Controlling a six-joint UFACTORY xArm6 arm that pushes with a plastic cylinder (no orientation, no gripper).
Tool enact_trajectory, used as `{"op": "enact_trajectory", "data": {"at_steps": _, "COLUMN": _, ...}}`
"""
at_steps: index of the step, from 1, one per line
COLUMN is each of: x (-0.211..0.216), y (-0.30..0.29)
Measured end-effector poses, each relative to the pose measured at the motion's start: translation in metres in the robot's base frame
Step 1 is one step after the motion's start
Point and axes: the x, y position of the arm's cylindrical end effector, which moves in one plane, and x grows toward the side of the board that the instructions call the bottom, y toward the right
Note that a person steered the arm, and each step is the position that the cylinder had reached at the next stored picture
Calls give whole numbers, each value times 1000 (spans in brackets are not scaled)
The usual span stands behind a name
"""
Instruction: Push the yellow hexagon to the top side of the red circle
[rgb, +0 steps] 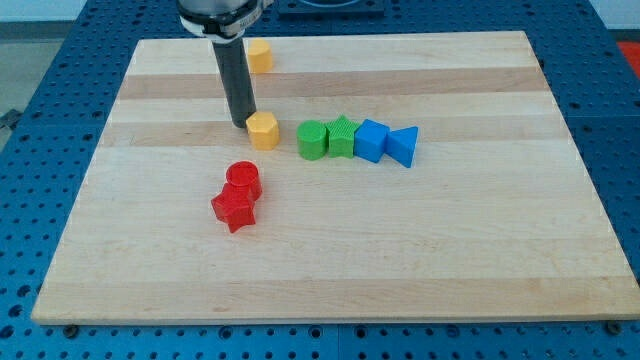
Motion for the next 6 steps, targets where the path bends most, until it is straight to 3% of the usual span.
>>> {"op": "enact_trajectory", "data": {"at_steps": 2, "x": -51, "y": 14}}
{"op": "enact_trajectory", "data": {"at_steps": 4, "x": -23, "y": 39}}
{"op": "enact_trajectory", "data": {"at_steps": 6, "x": 19, "y": -11}}
